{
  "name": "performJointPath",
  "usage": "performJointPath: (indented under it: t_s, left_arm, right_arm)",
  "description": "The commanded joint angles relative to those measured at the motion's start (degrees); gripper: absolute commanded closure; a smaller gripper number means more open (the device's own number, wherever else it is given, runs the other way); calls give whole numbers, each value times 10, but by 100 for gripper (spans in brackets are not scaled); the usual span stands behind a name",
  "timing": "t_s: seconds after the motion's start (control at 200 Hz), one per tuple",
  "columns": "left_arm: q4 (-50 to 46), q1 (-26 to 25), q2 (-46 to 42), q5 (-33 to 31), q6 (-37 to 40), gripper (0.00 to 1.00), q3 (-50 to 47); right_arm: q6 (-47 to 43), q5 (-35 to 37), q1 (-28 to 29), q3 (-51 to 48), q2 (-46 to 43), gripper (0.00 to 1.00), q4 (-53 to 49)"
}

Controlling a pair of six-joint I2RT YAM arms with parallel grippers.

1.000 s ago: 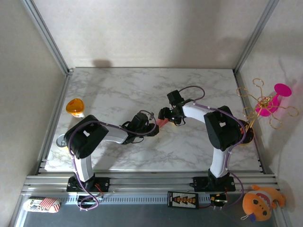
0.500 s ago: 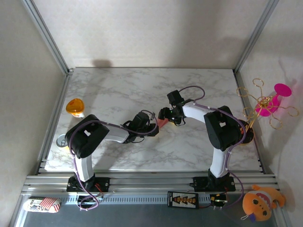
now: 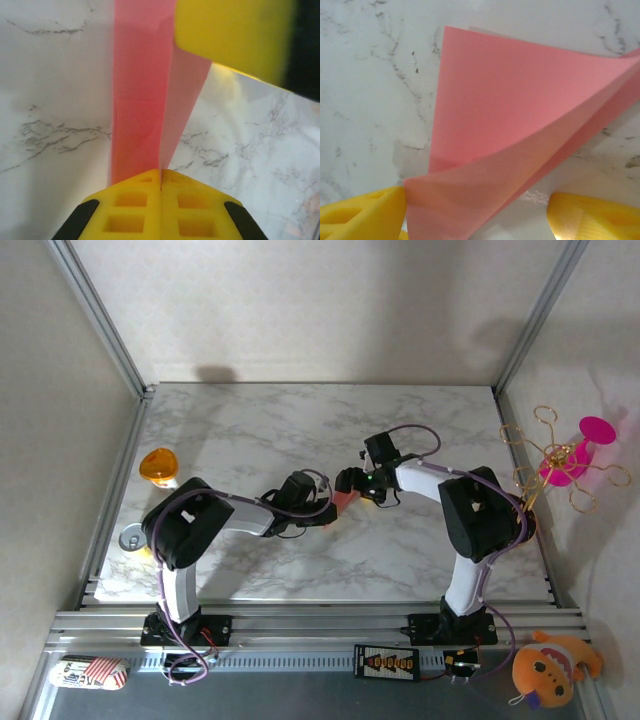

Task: Fold a paper plane with a square sheet of paper (pick it up from the middle)
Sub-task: Fold the wing for the fifth time at the center of the table.

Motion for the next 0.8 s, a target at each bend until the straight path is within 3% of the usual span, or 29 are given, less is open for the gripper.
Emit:
performJointPath:
  t_s: [0.0, 0.346, 0.796]
  left_arm:
    - [31, 15, 22, 58, -54, 100, -5]
    - [63, 27, 35, 88, -94, 100, -12]
    - [79, 31, 38, 87, -104, 100, -22]
  right_arm:
    - [-57, 0, -29, -49, 46, 20, 35]
    - [-115, -20, -47, -60, 35, 17, 41]
    - [-61, 106, -46, -28, 84, 32, -10]
